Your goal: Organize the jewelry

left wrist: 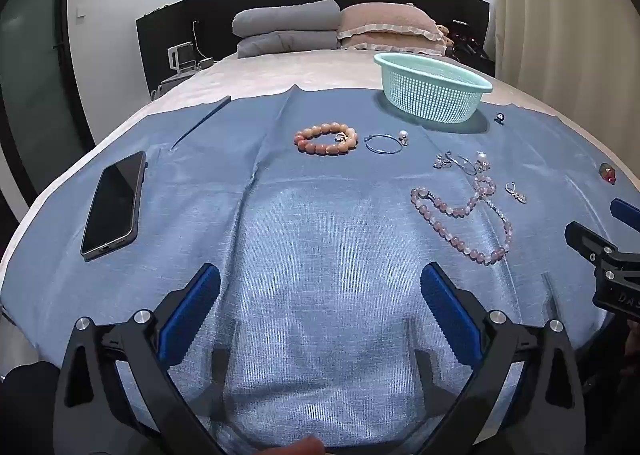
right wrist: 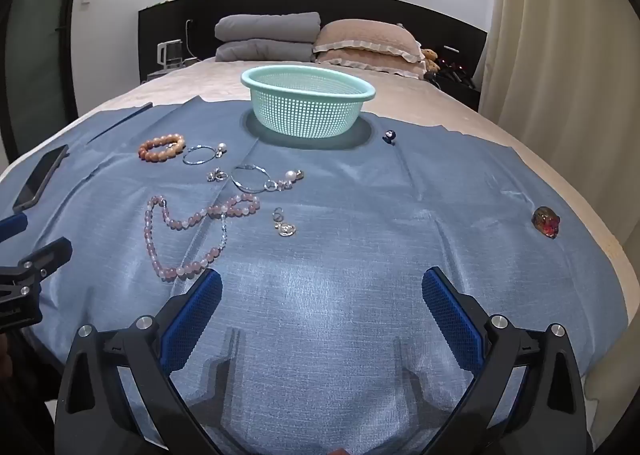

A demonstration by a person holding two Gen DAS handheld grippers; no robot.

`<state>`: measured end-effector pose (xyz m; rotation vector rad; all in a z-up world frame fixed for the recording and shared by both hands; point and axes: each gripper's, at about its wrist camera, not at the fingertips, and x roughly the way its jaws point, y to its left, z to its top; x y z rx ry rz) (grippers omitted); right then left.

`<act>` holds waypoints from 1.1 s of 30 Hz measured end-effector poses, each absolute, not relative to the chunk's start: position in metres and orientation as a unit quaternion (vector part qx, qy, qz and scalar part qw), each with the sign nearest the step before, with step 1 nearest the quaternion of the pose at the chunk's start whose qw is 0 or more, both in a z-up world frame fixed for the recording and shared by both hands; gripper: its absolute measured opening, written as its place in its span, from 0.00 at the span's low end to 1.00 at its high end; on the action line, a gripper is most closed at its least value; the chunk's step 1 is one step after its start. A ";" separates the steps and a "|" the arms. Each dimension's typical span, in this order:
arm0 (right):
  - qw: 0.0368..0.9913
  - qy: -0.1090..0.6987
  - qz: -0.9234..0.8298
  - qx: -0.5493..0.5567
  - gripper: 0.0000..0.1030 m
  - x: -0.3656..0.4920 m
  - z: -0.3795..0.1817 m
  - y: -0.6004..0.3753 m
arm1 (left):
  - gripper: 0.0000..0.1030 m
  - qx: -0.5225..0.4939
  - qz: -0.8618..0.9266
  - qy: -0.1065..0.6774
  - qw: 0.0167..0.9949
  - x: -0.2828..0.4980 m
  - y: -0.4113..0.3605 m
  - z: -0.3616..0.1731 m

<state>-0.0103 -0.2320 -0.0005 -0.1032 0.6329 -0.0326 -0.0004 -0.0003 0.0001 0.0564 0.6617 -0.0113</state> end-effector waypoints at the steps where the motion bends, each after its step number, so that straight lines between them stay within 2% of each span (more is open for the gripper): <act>1: 0.949 0.310 -0.016 -0.050 0.93 -0.010 -0.001 -0.232 | 0.95 0.028 -0.005 0.325 0.945 0.000 0.000 0.000; 33: 0.948 0.314 -0.012 -0.050 0.93 -0.010 -0.001 -0.233 | 0.95 0.025 0.002 0.340 0.940 0.007 0.003 -0.008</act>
